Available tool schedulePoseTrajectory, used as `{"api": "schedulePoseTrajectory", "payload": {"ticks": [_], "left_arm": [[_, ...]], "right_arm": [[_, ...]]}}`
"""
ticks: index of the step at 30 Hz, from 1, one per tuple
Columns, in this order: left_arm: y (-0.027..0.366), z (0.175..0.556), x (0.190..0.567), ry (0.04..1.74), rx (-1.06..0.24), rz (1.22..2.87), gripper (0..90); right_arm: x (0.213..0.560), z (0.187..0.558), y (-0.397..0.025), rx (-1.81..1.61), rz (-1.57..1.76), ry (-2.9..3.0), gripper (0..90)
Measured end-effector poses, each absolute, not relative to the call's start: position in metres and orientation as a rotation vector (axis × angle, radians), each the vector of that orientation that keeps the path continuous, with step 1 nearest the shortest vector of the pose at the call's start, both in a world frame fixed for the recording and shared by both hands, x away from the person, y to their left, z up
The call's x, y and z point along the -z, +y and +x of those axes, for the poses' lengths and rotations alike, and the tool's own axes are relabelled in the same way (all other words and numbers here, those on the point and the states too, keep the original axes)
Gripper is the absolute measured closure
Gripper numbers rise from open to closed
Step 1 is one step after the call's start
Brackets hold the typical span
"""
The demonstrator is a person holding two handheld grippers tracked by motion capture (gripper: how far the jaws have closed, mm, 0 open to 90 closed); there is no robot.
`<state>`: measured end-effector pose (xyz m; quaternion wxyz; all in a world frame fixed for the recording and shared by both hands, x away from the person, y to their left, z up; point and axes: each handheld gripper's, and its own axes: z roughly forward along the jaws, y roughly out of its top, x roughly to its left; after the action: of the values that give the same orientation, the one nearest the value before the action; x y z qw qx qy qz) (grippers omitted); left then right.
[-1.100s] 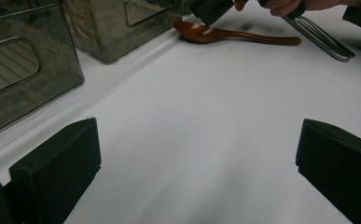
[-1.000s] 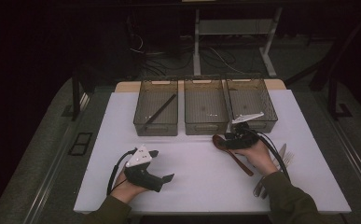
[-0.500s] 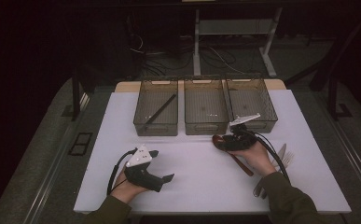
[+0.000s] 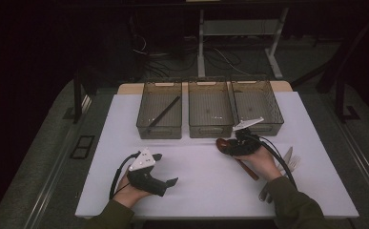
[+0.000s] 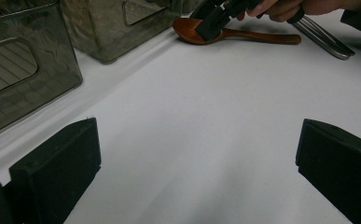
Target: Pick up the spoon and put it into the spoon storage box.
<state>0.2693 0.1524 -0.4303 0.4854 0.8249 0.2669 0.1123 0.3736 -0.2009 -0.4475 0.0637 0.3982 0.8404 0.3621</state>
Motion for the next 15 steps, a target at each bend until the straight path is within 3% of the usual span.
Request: {"api": "schedulePoseTrajectory", "payload": {"ticks": [15], "left_arm": [[0.153, 0.2697, 0.4301, 0.646, -0.282, 2.01, 0.0]], "right_arm": [[0.4463, 0.3662, -0.1918, -1.07, 1.123, 2.576, 71.2]]}}
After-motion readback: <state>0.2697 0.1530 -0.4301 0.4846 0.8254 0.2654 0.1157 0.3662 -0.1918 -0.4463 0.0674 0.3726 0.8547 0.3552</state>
